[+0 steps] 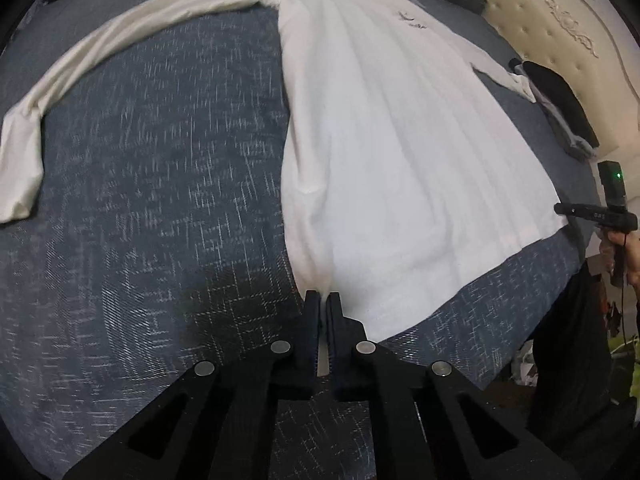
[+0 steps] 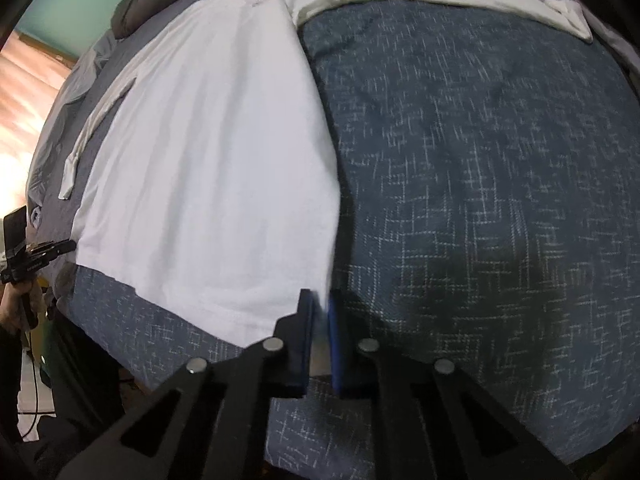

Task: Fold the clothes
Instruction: 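Grasp the shirt's hem with the left gripper while the right gripper grasps the hem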

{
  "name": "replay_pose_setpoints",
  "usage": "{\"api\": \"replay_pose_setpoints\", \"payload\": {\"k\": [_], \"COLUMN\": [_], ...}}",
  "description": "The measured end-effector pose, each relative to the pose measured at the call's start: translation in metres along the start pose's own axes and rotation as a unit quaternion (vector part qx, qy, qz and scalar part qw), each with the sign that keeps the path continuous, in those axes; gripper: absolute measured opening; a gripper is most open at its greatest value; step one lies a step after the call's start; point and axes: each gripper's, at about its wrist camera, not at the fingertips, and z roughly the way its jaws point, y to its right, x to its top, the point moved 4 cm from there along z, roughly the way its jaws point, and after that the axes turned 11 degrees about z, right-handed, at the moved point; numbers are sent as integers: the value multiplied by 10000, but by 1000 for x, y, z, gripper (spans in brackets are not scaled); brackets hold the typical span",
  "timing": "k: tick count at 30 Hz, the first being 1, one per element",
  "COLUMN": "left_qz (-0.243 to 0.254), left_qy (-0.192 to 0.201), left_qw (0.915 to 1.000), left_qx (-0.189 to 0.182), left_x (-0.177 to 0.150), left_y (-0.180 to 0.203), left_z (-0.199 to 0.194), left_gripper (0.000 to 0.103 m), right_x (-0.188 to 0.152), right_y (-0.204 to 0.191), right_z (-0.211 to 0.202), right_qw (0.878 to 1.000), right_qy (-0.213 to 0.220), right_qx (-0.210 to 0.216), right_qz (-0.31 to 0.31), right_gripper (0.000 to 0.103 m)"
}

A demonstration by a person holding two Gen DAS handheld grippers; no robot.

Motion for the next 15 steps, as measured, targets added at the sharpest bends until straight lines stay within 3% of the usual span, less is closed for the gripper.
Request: {"api": "replay_pose_setpoints", "payload": {"k": [7, 11, 15], "left_qz": [154, 281, 303], "left_qy": [320, 359, 210], "left_qw": [9994, 9990, 9993], "left_qx": [-14, 6, 35], "left_x": [-1, 2, 0], "left_y": [-3, -4, -6], "left_z": [-50, -65, -51], "left_gripper": [3, 2, 2], "right_x": [-1, -4, -19], "right_y": [-4, -10, -6], "right_z": [-45, -66, -56], "right_qw": [9992, 9988, 9988], "right_qy": [249, 258, 37], "right_qx": [264, 212, 86], "right_qz": [-152, -357, -476], "right_gripper": [4, 4, 4]}}
